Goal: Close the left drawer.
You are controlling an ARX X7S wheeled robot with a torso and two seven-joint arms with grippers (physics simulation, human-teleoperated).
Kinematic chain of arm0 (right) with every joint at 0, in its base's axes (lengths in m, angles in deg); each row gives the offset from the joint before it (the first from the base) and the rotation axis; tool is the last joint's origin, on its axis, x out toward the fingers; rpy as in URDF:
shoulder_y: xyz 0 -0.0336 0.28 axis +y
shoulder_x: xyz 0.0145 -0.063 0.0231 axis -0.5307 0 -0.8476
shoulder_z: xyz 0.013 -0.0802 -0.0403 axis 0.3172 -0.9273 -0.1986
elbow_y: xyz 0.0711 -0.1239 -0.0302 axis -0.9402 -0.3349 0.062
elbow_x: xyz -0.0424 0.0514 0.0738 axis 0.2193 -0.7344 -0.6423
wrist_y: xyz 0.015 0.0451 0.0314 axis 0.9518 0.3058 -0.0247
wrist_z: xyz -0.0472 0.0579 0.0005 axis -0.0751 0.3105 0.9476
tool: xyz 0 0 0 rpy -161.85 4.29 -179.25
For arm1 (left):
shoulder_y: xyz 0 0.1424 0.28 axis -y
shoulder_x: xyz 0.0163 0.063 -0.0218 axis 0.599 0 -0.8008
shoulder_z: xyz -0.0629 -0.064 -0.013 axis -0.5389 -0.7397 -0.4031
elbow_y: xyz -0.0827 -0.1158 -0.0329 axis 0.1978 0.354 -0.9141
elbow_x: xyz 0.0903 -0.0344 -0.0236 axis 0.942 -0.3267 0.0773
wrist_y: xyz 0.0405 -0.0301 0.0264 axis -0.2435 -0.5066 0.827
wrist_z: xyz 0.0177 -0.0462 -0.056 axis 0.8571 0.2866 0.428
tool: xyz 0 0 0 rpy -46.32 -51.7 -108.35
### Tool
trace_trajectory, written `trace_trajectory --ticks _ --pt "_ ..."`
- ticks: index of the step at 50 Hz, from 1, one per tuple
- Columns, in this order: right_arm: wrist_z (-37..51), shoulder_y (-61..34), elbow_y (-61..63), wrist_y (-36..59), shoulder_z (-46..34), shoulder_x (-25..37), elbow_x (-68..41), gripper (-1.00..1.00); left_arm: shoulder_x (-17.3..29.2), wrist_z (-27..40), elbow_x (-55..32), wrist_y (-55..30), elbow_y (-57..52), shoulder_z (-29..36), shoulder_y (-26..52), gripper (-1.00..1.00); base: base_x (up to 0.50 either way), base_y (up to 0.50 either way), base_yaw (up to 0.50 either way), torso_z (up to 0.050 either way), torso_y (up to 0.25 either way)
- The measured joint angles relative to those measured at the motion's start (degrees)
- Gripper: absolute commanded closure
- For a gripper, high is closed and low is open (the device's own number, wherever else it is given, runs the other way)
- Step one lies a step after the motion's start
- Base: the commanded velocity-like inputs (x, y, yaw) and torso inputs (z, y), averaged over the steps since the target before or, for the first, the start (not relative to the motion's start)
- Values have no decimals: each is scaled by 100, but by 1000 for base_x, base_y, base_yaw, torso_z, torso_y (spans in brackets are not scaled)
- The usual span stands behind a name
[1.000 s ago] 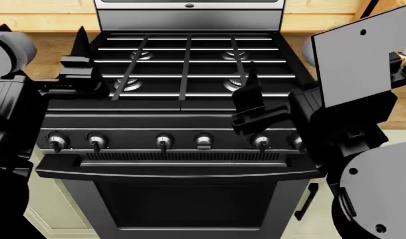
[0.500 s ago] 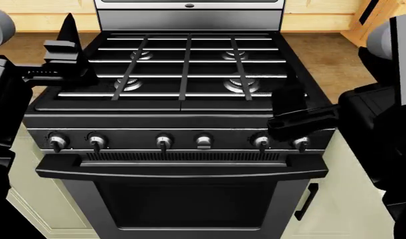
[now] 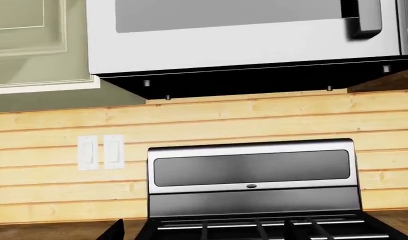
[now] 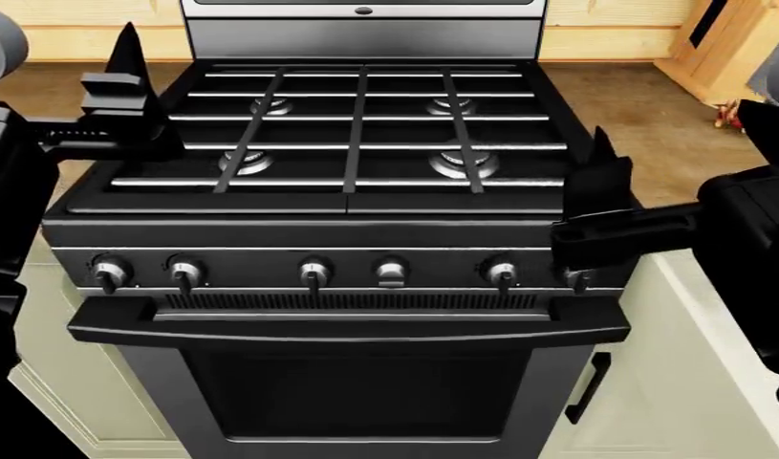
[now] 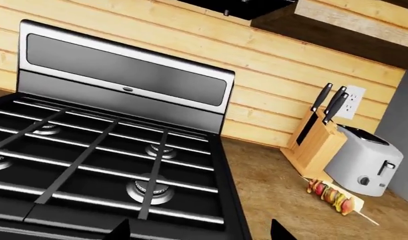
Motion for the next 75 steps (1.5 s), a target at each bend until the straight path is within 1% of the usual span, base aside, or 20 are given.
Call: trace_trajectory --ticks 14,41,75 --pt "-66 -105 43 -147 -112 122 -4 -100 10 18 -6 22 5 42 -13 -100 481 1 0 0 1" --pt "-23 -458 102 -145 -460 232 -12 -100 59 29 -36 75 -77 105 -57 -100 5 0 -5 0 0" --pt "-131 -730 232 -354 -596 475 -134 -100 98 4 -22 156 -25 199 -7 -100 -130 14 -500 0 0"
